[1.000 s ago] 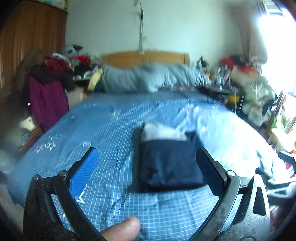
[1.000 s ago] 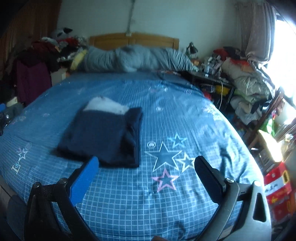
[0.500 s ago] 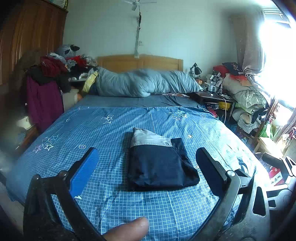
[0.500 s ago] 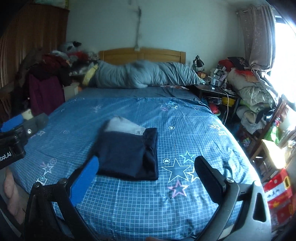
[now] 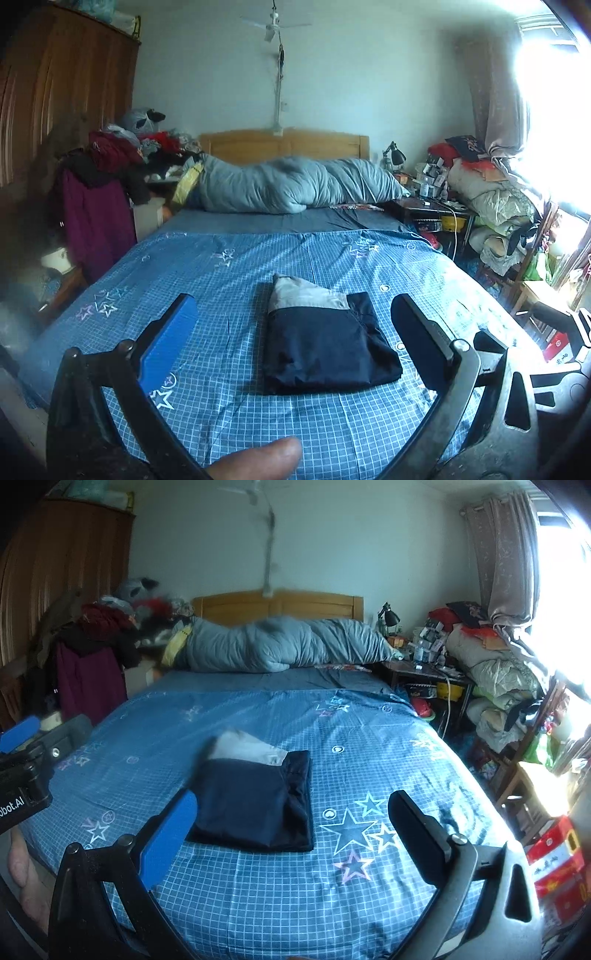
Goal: Fold small clothes
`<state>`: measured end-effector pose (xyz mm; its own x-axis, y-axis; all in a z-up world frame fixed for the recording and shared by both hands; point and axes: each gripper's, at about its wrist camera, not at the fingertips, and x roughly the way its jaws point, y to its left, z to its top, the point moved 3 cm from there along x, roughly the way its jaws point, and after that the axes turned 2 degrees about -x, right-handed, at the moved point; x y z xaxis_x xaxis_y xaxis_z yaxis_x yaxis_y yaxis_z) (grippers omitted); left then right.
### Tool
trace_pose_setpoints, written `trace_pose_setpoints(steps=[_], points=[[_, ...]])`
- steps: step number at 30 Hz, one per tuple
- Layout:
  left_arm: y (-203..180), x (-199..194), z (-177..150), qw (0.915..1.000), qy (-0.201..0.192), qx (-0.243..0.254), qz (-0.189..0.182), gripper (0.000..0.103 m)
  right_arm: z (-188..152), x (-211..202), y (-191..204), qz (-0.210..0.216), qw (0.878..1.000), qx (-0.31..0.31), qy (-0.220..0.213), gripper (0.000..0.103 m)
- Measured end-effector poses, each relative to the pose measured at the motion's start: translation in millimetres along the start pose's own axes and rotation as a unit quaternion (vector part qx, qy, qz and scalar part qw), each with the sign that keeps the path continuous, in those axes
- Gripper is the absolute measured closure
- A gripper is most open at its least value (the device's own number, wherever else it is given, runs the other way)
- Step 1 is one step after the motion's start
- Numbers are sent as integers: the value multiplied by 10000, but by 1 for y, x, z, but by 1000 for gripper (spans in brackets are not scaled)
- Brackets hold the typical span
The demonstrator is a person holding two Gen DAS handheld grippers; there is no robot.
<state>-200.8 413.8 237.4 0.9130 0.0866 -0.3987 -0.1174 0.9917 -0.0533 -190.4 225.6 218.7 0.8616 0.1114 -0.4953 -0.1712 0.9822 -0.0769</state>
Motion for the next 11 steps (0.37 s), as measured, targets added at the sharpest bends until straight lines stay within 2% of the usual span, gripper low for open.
trace_pose_setpoints(steps=[3,7,11], points=[[-1,10,-3,9998,186,-46,-111,0,0,5,3,139,9998,-33,123,0],[-1,20,-12,9989,437,-120,-95,0,-6,19,7,433,9981,8,438,0],[3,26,-20,9979,618,-186,0,0,-12,26,11,500,9973,-17,534,0]])
